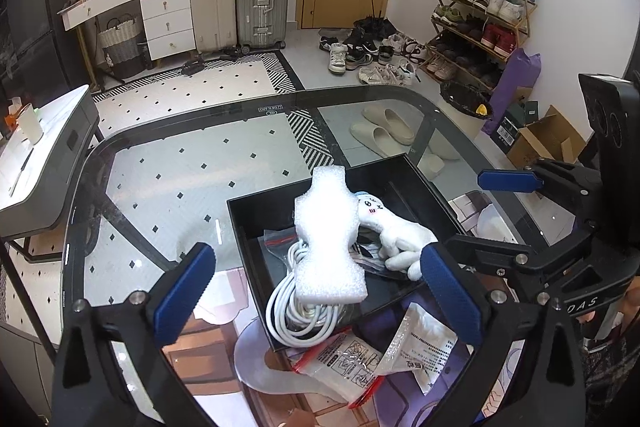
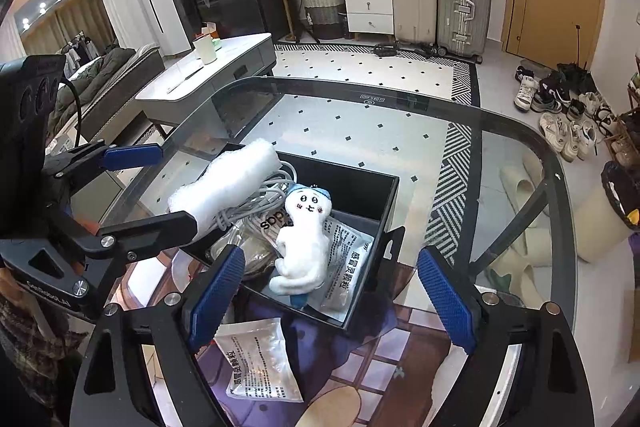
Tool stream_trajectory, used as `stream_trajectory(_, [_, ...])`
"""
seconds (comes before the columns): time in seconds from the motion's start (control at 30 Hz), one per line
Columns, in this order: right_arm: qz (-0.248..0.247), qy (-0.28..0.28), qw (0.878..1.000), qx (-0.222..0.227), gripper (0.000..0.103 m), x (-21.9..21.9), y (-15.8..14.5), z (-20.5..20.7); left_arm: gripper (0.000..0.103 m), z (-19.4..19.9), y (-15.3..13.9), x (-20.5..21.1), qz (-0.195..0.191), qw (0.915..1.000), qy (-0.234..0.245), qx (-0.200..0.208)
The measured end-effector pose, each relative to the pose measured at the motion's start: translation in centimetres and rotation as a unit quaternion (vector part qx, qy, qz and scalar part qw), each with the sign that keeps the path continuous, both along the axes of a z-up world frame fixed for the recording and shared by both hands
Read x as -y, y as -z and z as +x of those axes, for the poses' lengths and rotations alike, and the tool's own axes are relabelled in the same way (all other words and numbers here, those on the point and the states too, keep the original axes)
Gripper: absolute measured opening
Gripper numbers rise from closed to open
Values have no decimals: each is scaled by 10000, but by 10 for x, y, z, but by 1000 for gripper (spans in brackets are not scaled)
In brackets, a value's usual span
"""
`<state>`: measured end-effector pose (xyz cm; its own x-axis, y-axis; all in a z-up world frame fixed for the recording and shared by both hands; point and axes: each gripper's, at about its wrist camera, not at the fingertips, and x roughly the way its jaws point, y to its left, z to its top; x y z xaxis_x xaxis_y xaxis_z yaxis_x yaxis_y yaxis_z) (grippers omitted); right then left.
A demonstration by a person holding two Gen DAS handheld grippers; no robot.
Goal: Organize soft objects
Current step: 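Open both tools to release the plush and foam into the box, then move both tools back from the box toward the medicine packets on the mat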
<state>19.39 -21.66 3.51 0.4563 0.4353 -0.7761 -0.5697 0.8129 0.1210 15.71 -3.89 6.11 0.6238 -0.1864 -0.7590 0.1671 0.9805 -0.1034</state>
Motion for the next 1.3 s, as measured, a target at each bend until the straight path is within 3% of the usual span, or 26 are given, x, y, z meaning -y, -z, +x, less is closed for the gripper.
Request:
stream_trajectory(0.43, [-60, -18, 10000, -41, 97, 9, 1, -16, 103, -19, 4, 6, 131, 9999, 25, -37])
stream_trajectory(1.3, [-273, -181, 9990, -290, 98, 20, 34, -60, 103, -63, 37, 4, -33, 9993, -31, -365])
